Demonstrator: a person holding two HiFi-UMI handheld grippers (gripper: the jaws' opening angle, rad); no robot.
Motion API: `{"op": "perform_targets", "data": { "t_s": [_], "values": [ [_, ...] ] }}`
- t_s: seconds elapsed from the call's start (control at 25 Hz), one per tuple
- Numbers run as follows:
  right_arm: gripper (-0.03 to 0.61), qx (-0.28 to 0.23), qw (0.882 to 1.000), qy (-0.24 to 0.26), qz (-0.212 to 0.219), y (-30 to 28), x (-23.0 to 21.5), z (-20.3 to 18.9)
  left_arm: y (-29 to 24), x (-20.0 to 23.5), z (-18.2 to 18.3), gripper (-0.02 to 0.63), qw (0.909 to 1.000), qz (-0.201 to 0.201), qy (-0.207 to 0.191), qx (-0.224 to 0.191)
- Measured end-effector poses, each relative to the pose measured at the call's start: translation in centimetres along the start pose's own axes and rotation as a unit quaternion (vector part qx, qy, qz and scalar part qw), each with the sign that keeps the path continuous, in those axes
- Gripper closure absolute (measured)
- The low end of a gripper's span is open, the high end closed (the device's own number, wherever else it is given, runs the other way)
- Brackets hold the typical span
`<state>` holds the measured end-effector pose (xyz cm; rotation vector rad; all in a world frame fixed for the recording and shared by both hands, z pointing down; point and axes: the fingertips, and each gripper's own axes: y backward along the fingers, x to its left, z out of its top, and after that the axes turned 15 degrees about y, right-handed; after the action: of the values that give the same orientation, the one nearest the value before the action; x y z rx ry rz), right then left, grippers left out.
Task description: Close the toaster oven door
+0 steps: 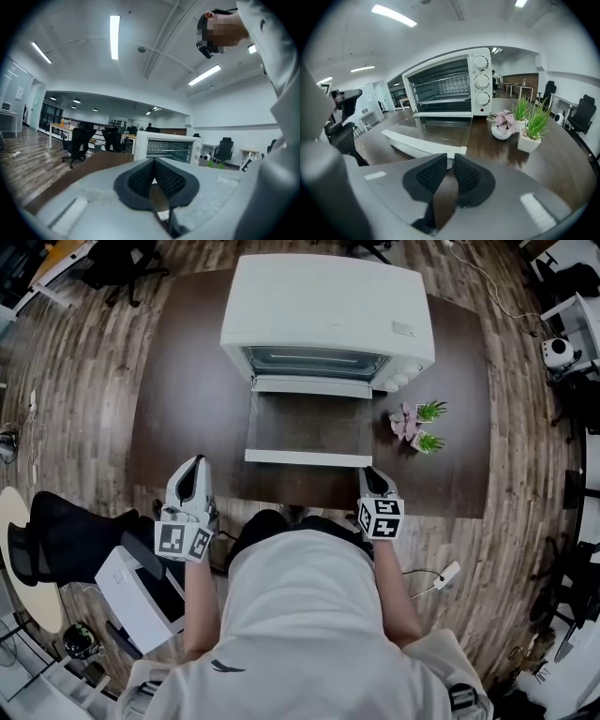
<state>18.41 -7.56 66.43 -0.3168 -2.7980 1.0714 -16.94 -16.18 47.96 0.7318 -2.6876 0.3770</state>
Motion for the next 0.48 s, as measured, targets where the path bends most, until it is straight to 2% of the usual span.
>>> {"op": "perform_targets", "data": {
  "t_s": [0.08,0.16,0.24,0.36,0.48],
  "values": [
    [0.509,0.002,1.000,0.009,-0.006,0.0,0.5,0.0,-0.1,0.0,0.3,0.609,1.0000,-0.003,-0.001,-0.003],
    [0.452,0.001,1.000,0.020,-0.011,0.0,1.0,0.1,-0.2,0.1,0.6,0.609,1.0000,-0.005,-0.001,-0.006],
    [0.431,0.007,0.999,0.029,-0.017,0.0,1.2,0.0,-0.2,0.2,0.7,0.609,1.0000,-0.006,-0.001,-0.007],
    [0.373,0.034,0.999,0.003,-0.021,-0.2,0.9,-1.3,-0.3,0.2,0.8,0.609,0.9999,-0.010,0.000,-0.008],
    [0.367,0.054,0.998,-0.025,0.009,-1.8,1.4,-2.1,-0.2,0.3,0.9,0.609,0.9999,-0.010,0.000,-0.009]
  ]
}}
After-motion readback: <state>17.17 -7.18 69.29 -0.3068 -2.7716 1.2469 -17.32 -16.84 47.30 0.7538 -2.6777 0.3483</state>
